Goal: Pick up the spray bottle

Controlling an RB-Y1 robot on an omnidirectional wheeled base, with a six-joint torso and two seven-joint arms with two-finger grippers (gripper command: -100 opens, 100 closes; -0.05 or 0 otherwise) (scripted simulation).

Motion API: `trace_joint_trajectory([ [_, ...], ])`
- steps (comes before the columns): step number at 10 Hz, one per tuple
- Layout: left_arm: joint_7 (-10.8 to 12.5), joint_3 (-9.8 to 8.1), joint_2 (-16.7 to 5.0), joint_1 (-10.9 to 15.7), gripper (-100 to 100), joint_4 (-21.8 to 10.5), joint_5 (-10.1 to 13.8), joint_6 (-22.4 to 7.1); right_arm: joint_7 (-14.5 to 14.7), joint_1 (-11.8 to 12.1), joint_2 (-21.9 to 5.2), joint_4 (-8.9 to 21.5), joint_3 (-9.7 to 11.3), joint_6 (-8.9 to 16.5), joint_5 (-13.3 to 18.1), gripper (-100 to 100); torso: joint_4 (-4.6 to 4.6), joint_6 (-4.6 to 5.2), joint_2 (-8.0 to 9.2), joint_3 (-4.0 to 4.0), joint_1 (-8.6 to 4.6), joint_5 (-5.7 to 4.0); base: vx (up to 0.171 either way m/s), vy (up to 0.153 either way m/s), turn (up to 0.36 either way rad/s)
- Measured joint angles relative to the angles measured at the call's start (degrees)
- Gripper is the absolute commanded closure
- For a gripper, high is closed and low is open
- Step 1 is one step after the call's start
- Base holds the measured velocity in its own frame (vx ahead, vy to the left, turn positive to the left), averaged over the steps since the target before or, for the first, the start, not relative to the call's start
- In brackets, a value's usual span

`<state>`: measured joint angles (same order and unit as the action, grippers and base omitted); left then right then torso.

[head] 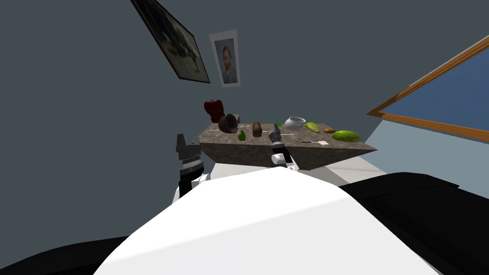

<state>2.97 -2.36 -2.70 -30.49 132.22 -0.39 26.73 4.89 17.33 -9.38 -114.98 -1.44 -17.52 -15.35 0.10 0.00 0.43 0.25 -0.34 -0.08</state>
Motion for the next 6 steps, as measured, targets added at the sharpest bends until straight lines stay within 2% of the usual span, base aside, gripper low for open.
trace_joint_trajectory([
  [1,0.0,0.00,0.0,0.0,0,0.0,0.0,0.0,0.5,-1.7,-0.2,2.4,0.1,1.1,-1.7,-100,0.01,-0.01,0.04,0.02,-0.14,-0.03,-0.100,-0.098,0.000],
  [2,0.0,0.00,0.0,0.0,0,0.0,0.0,0.0,0.9,-2.2,-0.1,2.7,0.1,2.3,-2.7,-100,0.00,0.00,-0.02,0.00,-0.02,-0.01,-0.110,-0.091,-0.034],
  [6,0.0,0.00,0.0,0.0,0,0.0,0.0,0.0,1.6,-6.8,-1.1,8.9,-0.4,6.4,-8.6,-100,0.01,0.00,0.03,0.02,-0.02,-0.01,-0.105,-0.086,-0.014],
])
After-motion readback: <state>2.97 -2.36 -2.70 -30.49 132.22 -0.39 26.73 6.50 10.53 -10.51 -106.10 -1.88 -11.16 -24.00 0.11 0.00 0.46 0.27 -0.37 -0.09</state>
